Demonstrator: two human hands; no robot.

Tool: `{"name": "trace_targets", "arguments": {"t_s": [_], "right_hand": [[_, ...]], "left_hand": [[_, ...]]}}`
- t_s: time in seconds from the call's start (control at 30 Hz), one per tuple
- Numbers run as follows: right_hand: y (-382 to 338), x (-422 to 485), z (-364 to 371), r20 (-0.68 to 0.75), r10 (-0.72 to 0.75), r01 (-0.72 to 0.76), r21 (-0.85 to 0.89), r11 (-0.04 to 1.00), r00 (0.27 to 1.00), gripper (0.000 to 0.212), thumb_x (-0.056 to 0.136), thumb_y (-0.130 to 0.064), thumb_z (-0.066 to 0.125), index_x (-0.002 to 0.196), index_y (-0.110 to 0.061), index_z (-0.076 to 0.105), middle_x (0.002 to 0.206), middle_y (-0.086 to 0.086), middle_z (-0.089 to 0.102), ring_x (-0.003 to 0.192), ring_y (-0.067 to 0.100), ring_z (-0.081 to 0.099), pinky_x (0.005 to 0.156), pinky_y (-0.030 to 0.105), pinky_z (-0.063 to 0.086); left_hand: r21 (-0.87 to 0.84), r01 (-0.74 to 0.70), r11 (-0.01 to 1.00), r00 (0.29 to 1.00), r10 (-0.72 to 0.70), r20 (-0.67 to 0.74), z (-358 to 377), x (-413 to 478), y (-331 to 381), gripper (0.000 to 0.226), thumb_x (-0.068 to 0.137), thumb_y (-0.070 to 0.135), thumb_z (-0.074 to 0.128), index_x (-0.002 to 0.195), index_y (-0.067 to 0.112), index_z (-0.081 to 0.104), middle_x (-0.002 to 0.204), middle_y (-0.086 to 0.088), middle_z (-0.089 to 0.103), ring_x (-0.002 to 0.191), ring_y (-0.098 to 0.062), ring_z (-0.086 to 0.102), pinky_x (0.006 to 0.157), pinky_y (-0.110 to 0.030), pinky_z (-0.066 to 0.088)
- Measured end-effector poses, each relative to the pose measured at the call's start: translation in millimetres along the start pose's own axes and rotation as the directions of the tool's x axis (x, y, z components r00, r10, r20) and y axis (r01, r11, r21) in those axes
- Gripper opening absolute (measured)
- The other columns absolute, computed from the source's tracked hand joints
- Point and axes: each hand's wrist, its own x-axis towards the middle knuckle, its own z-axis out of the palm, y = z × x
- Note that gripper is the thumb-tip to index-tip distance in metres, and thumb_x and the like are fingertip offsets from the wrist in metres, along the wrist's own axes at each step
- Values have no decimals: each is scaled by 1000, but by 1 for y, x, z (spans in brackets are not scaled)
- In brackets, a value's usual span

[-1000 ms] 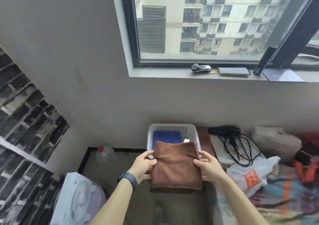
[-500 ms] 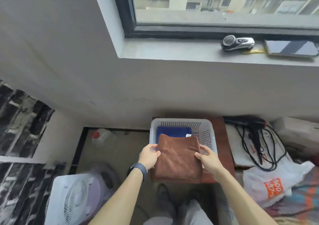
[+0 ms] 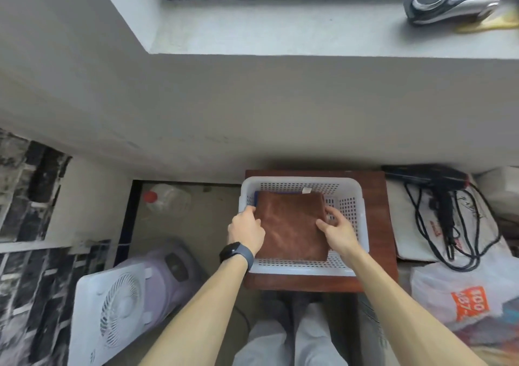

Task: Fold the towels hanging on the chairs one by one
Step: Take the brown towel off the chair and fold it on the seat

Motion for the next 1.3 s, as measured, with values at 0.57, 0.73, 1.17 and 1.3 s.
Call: {"name": "trace_targets", "arguments": {"t_s": [0.57, 0.73, 1.17, 1.3], "right_hand": [[40, -23, 14, -26, -651, 483, -648, 589, 758, 57, 97, -31, 52, 152, -23, 39, 162, -2, 31, 150, 16, 24, 122, 40, 24], [39, 7, 21, 238, -578, 465, -839, 283, 780, 61, 105, -45, 20, 160, -23, 6, 168, -4, -1, 153, 11, -12, 125, 48, 1], [50, 36, 26, 205, -460, 360, -890, 279, 864, 68, 103, -57, 9, 159, -23, -10, 166, -7, -17, 151, 10, -22, 124, 46, -8], [40, 32, 28, 211, -402, 339, -899, 279, 891, 69, 101, -57, 3, 157, -22, -16, 163, -7, -24, 149, 12, -27, 124, 47, -10]], "left_hand": [[564, -618, 548, 755, 615, 228, 12, 0, -21, 67, 95, 50, 38, 154, 19, 29, 163, -6, 18, 151, -25, 16, 122, -49, 10], [665, -579, 472, 793, 517, 324, 7, 29, -34, 85, 92, 71, 20, 158, 20, 2, 165, -7, -2, 152, -24, -4, 118, -55, -11], [824, -473, 313, 848, 417, 328, 31, 49, -32, 102, 83, 84, 9, 153, 17, -20, 161, -12, -21, 149, -30, -19, 113, -64, -14], [864, -406, 297, 884, 368, 289, 33, 49, -27, 100, 82, 85, 9, 151, 20, -25, 160, -8, -27, 148, -28, -24, 112, -64, -19]]}}
